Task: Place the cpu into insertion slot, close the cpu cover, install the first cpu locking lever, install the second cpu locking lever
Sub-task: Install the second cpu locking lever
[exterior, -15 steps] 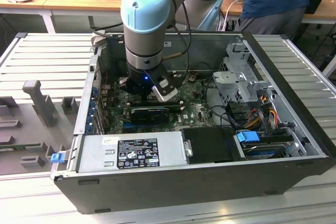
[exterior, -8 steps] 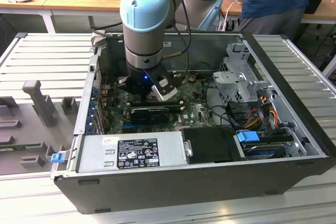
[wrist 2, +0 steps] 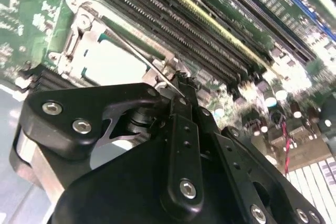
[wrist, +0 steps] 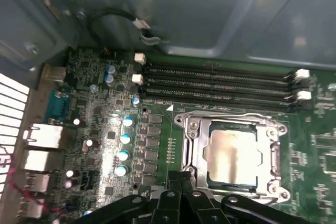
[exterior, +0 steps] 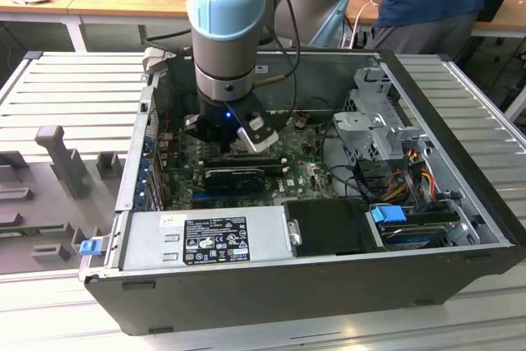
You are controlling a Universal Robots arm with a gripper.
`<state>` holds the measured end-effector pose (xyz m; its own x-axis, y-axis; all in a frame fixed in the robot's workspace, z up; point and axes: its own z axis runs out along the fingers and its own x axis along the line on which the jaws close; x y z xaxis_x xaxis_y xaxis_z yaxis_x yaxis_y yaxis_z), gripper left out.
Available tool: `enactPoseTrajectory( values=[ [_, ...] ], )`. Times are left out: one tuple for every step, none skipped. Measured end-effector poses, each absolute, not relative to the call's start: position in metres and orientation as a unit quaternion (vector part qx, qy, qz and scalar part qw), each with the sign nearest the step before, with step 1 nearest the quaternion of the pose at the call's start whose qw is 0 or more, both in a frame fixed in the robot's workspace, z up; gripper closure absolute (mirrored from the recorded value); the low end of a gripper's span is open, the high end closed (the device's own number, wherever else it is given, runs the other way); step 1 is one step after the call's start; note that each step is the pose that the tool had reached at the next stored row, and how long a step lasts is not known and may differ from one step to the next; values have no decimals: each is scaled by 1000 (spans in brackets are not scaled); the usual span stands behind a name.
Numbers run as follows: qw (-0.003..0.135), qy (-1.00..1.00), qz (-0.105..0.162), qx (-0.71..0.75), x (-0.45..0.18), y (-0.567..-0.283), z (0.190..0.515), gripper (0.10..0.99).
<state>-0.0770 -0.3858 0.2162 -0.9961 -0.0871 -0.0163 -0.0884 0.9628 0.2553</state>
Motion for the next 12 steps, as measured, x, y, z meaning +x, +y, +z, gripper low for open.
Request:
enactPoseTrajectory(
  values=[
    [2, 991, 129, -44, -77, -386, 221, 980],
    [2, 991, 129, -44, -77, -385, 225, 980],
    [2, 991, 129, -44, -77, -385, 230, 980],
    [2, 991, 129, -44, -77, -385, 239, 980],
    [2, 991, 129, -44, -77, -385, 243, 980],
    [2, 991, 129, -44, -76, -385, 243, 980],
    [0, 991, 129, -44, -73, -385, 244, 980],
    [-2, 991, 129, -44, -71, -385, 244, 980],
    [-3, 991, 129, -44, -67, -385, 244, 980],
    [-5, 991, 129, -43, -63, -385, 244, 980],
    [-8, 991, 130, -43, -55, -385, 244, 980],
    [-9, 991, 130, -43, -51, -385, 244, 980]
  ],
)
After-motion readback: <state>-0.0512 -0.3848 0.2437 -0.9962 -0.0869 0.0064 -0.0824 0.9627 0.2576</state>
